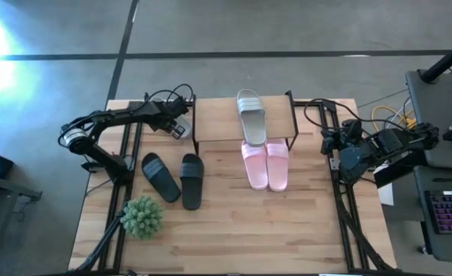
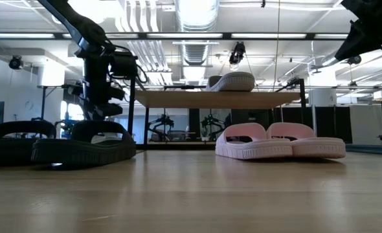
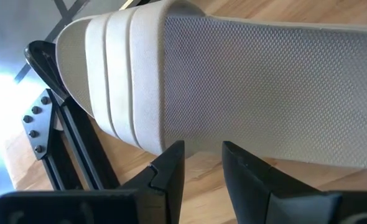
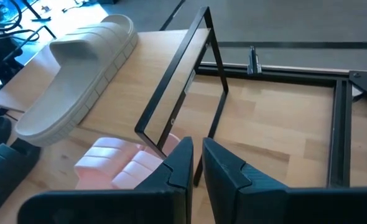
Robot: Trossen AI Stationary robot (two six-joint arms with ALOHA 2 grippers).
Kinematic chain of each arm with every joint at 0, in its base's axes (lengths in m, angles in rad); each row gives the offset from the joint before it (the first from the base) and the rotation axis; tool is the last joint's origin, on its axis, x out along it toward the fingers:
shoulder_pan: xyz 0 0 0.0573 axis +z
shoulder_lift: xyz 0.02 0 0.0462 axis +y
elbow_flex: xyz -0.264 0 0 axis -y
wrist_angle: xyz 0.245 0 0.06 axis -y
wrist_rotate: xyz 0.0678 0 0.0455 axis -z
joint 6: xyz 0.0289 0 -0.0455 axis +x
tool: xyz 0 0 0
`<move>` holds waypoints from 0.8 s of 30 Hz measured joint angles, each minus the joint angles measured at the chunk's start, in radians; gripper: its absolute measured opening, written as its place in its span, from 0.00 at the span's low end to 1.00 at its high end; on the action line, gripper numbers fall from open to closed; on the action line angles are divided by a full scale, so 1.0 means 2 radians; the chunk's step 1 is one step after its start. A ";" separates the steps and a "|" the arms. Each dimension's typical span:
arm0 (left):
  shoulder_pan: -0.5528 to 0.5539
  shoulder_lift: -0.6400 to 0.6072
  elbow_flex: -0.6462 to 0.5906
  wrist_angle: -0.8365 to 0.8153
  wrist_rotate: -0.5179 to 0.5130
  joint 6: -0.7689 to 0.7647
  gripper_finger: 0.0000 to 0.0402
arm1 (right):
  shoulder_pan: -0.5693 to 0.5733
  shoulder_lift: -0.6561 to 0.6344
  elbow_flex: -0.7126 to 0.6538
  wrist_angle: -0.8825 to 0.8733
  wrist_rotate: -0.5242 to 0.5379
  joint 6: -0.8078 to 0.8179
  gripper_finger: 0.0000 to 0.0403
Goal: Pick and place slides into the shelf
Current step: Put the gray slide on the shelf
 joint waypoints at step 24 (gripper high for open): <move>0.000 -0.025 0.078 -0.002 0.062 -0.027 0.23 | 0.000 0.000 0.000 0.001 0.000 0.006 0.07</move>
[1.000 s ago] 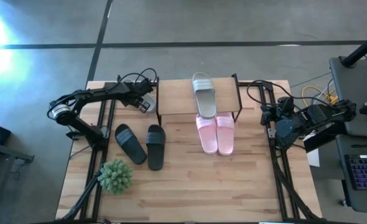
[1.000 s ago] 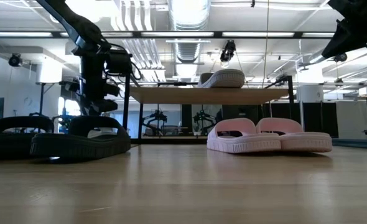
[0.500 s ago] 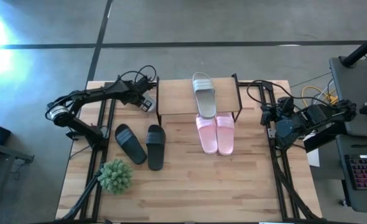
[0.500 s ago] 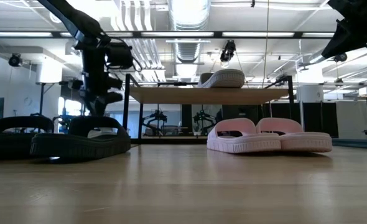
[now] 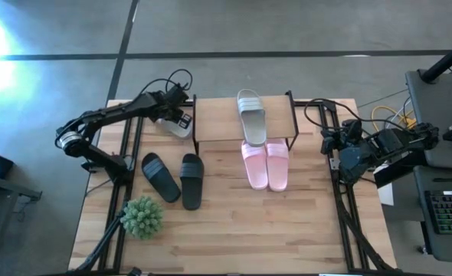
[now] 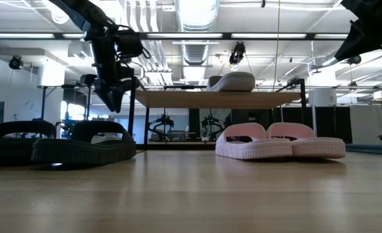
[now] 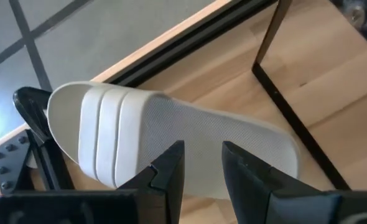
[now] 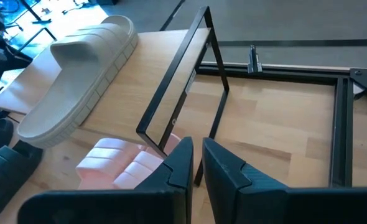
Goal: Pick and place slides into the shelf
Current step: Put the gray slide on the shelf
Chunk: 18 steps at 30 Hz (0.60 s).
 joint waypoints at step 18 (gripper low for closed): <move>0.000 0.000 0.008 -0.003 0.024 -0.024 0.23 | 0.000 0.000 -0.003 0.000 -0.004 0.000 0.07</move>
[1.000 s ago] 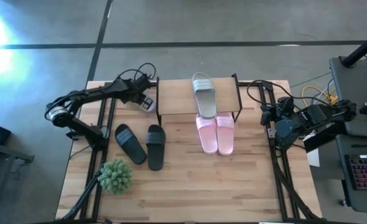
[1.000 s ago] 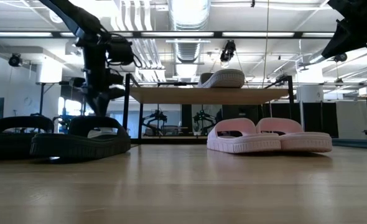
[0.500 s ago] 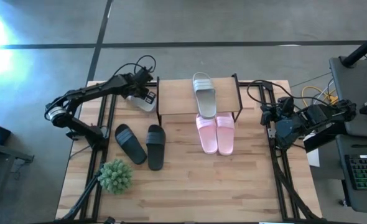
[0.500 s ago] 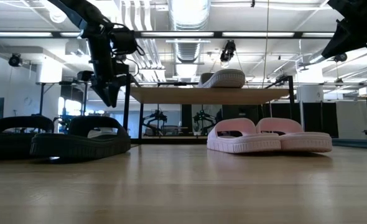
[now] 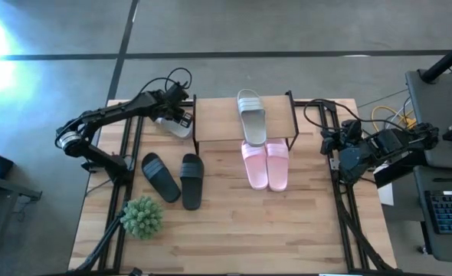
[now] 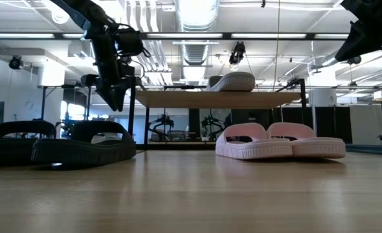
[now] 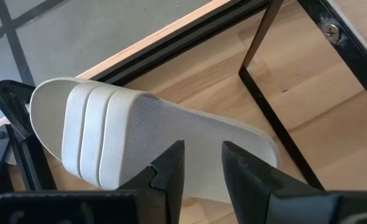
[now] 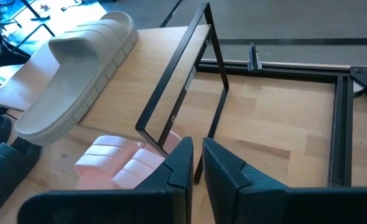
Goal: Pick and place slides into the shelf
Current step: Put the gray slide on the shelf
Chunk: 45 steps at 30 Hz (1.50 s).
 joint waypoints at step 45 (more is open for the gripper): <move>0.011 0.041 -0.008 -0.110 -0.057 0.116 0.23 | 0.000 0.000 -0.001 0.000 0.000 -0.009 0.07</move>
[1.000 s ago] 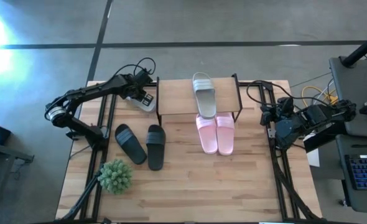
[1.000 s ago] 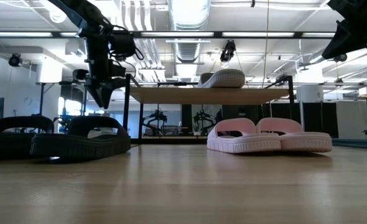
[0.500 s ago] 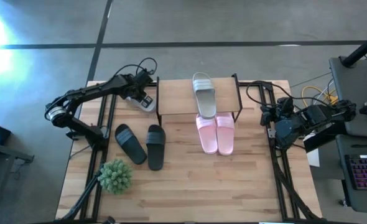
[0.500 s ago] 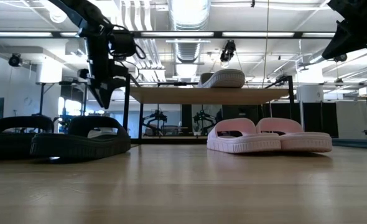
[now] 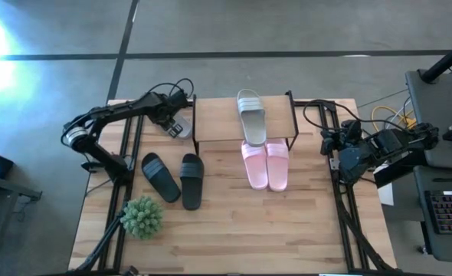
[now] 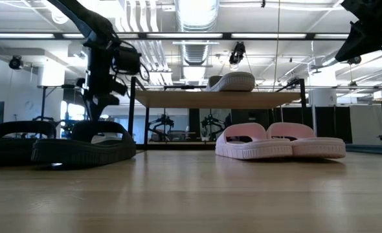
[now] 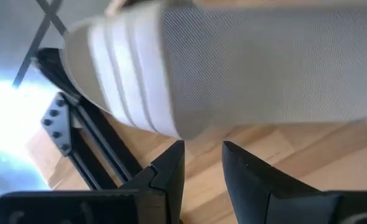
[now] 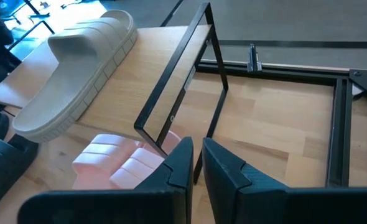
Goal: Pick and place slides into the shelf
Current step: Put the gray slide on the shelf
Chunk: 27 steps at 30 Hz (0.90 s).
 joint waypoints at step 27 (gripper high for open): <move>0.001 0.081 -0.001 0.058 -0.108 -0.026 0.23 | 0.000 0.000 0.000 0.000 0.003 0.023 0.07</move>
